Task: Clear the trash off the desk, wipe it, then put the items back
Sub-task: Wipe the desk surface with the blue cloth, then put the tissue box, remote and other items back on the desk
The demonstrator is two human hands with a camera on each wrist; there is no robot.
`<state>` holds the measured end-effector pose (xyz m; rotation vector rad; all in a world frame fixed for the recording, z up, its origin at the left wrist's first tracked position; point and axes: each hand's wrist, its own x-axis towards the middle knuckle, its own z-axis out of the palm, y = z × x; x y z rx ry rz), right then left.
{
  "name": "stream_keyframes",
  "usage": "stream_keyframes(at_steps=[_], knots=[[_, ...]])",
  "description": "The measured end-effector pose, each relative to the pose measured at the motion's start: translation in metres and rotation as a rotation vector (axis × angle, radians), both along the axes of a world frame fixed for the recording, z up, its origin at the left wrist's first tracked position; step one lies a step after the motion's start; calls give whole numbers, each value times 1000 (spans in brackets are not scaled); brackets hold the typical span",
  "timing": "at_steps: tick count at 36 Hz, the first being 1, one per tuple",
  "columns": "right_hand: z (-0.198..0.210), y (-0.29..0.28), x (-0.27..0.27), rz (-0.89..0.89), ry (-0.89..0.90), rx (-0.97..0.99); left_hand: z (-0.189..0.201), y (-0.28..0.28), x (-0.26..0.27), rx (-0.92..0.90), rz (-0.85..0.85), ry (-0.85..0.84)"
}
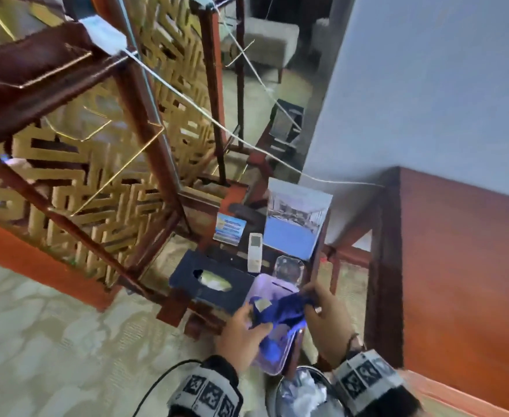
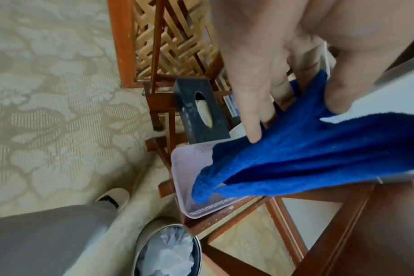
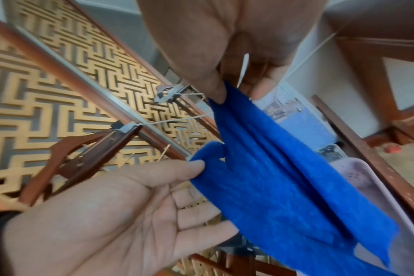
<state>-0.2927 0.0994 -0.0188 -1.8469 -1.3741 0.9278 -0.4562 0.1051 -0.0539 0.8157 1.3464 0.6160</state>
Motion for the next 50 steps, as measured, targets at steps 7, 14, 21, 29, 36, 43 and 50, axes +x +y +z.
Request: stream_keyframes(at_steps=[7, 14, 21, 29, 36, 43, 50], knots=[[-29, 23, -25, -154, -26, -136, -51, 34, 7, -105, -80, -20], [-86, 35, -22, -221, -76, -360, -87, 41, 14, -143, -221, -5], [-128, 33, -7, -84, -91, -531, -121, 47, 7, -209, -345, 14], [-135, 27, 0, -82, -77, -535, -127, 50, 1, -195, -356, 117], [-97, 8, 16, -29, -56, -482, -65, 54, -12, -109, -338, 194], [-40, -18, 56, -10, -37, -415, 24, 77, -22, -29, -393, 188], [-14, 8, 86, -57, -56, -407, 69, 126, -10, 20, -321, 108]])
